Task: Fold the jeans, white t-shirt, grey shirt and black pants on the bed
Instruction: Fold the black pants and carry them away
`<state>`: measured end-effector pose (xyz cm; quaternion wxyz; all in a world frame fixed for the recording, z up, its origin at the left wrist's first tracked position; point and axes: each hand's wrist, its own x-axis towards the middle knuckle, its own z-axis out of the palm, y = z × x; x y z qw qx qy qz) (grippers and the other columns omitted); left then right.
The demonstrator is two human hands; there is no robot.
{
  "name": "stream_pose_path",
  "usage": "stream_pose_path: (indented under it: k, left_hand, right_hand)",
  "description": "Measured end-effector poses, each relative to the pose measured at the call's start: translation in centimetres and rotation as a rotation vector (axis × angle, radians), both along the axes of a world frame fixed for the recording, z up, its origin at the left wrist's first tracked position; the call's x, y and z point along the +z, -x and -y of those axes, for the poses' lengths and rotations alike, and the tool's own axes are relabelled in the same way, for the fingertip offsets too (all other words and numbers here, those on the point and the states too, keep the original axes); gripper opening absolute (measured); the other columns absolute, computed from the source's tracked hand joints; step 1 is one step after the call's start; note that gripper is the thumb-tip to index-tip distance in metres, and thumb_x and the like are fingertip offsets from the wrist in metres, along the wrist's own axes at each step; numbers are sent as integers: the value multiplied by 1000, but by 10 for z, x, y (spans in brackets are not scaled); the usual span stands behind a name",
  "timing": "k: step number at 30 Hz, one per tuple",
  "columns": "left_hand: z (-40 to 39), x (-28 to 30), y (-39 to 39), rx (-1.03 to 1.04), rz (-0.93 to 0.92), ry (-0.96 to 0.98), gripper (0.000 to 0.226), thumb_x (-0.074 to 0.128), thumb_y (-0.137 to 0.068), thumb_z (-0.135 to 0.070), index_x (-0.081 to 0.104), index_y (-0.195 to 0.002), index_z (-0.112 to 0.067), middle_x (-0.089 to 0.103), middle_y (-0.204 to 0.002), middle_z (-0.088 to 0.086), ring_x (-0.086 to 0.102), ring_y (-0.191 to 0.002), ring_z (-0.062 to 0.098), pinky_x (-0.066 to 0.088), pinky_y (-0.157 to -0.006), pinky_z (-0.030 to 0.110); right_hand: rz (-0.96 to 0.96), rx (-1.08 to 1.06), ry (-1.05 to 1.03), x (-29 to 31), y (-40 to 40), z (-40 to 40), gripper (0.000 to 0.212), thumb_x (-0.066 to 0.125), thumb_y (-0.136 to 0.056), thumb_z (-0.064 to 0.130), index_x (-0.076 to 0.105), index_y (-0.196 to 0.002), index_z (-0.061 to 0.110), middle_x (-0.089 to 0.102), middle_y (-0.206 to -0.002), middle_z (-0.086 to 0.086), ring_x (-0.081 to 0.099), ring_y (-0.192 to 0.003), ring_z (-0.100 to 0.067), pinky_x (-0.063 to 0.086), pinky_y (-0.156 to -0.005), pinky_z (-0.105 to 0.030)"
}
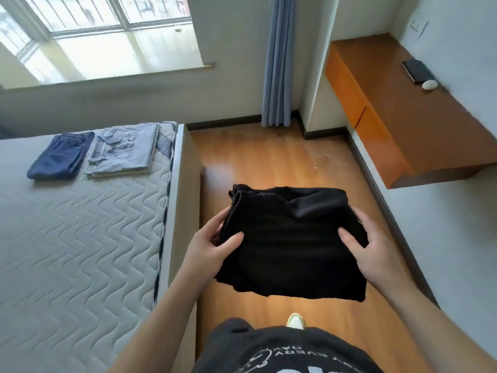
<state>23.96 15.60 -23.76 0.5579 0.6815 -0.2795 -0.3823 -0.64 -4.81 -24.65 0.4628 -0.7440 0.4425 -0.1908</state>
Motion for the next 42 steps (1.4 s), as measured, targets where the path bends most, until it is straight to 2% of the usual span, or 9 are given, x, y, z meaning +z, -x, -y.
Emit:
stream_pose_path:
  k: [3,5,9,15,18,23,27,33,42]
  left_hand:
    - [21,8,-22,104,53,24,55,71,-82,-36,53,-133,-49,70,-120,-10,66,-111,11,56,-88,26]
    - [31,7,-45,193,41,22,55,73,-80,-38,55,-131,-49,69,-120,-11,66,-111,10,56,-87,25]
    - [51,-2,-105,342,3,5,55,75,-77,-39,58,-128,-48,70,-117,-11,68,-107,10,57,-84,25]
    - [70,-9,-205,452,-53,5,49,75,-82,-28,60,-126,-47,71,-114,-12,69,-103,9,58,-81,24]
    - [85,-6,-258,457,-66,-18,46,74,-87,-23,61,-124,-46,72,-111,-13,70,-101,10,59,-82,28]
    - [130,2,-337,449,-81,-10,49,73,-78,-29,62,-124,-43,73,-113,-7,70,-104,15,56,-89,36]
    - [178,-2,-385,424,-52,-18,50,73,-76,-35,61,-122,-50,73,-111,-9,70,-103,14,58,-84,32]
    - [266,-19,-452,404,-13,-78,54,72,-76,-43,54,-126,-55,72,-113,-12,69,-104,10,55,-92,41]
    - [384,-8,-537,496,-16,-159,60,69,-76,-47,47,-130,-58,70,-116,-15,67,-106,8,54,-95,42]
  right_hand:
    - [-28,100,7,8,-48,46,45,58,-93,47,38,-131,62,46,-116,48,45,-106,22,39,-89,-22]
    - [-30,140,16,9,-88,70,47,57,-93,48,37,-134,58,47,-116,44,47,-106,14,38,-90,-23]
    - [6,244,8,3,-172,99,45,57,-94,44,40,-133,57,39,-108,61,37,-101,36,32,-81,-9]
    - [25,338,-22,-1,-295,131,43,59,-95,37,43,-131,55,46,-111,52,41,-103,31,33,-83,-9]
    - [20,359,-11,4,-349,150,46,58,-94,42,42,-136,53,48,-121,41,46,-107,20,36,-86,-15]
    - [57,326,-5,3,-421,184,45,58,-95,40,42,-136,51,51,-125,39,43,-113,24,35,-86,-9]
    - [68,267,4,-5,-465,230,43,59,-95,39,43,-129,59,52,-123,42,46,-113,21,36,-87,-12]
    - [56,266,-5,-22,-537,319,44,59,-95,39,42,-125,66,49,-117,50,44,-109,27,34,-87,-9]
    - [-21,391,-25,-19,-648,451,45,57,-97,38,44,-140,41,52,-137,18,47,-124,-7,37,-103,-27]
